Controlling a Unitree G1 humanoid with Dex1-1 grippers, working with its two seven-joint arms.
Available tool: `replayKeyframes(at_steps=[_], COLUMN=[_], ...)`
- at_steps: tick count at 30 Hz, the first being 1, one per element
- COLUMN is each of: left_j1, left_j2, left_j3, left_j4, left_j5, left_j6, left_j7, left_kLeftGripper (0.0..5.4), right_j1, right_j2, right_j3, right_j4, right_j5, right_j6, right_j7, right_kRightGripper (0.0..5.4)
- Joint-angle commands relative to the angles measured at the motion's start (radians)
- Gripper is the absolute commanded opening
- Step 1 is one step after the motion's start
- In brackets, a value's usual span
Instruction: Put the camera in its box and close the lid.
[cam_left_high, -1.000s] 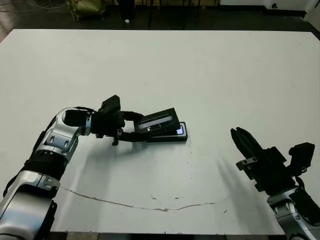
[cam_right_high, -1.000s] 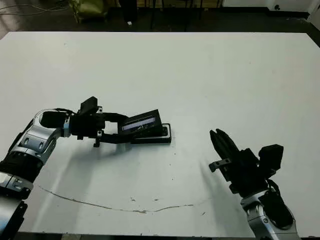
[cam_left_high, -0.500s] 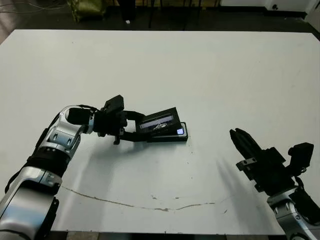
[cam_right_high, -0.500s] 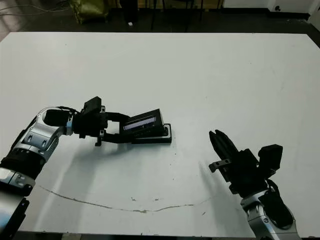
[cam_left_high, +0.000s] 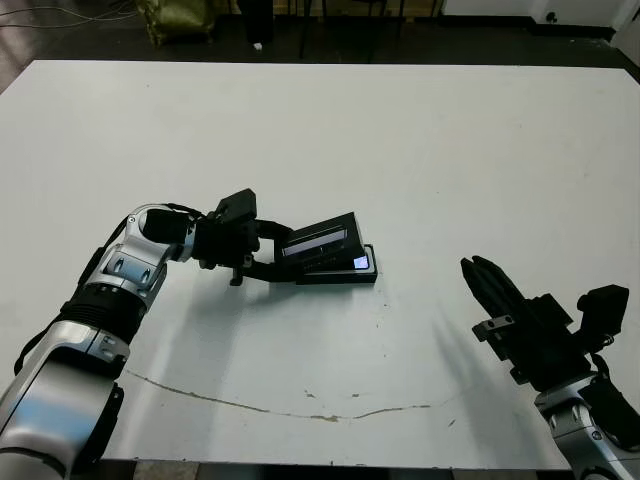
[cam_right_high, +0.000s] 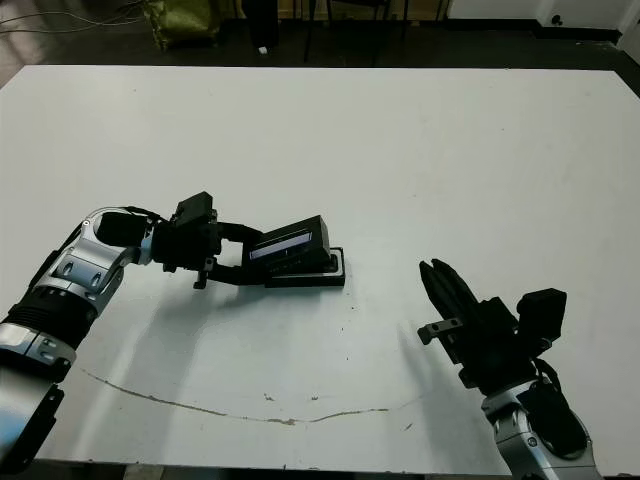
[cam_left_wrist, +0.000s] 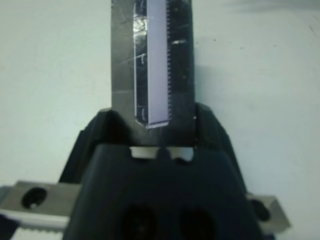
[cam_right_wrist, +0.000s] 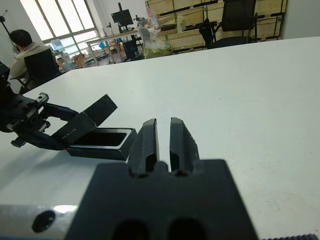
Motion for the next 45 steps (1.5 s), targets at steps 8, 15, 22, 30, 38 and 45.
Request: replayKeyframes(at_steps=[8,15,22,30,38,45], left_j1=[0.028,0.041,0.046,0.04,0.034,0.031], left_j2=[-0.035,-0.003,0.042,0.082,0.065,0.044], left_j3=[-0.021,-0.019,-0.014,-0.014,-0.02,-0.019], left_j4=[-0.019,-0.091,-0.159,-0.192,-0.16,-0.127], left_j5=[0.032,0.02,0.015,0.029,0.041,0.041], left_j6=[0.072,0.126,0.172,0.204,0.193,0.166], left_j7=[0.014,-0.015,-0.05,-0.052,-0.029,-0.032], left_kLeftGripper=[2.21,2.21,2.21,2.21,2.21,2.21], right_j1=[0.009,0.012,0.015,0.013,0.016,0.017], right_j2=[-0.002,-0.003,0.0,0.014,0.008,0.004], right_j3=[-0.002,-0.002,0.003,0.004,0.006,0.005], right_j4=[0.033,0.02,0.026,0.042,0.046,0.044], right_j5=[-0.014,-0.015,-0.021,-0.012,-0.028,-0.02], right_j6=[-0.018,-0.01,-0.018,-0.039,-0.048,-0.033], right_j7=[0.016,0.009,0.003,0.021,0.021,0.012], right_kRightGripper=[0.0,0.0,0.0,0.0,0.0,0.0])
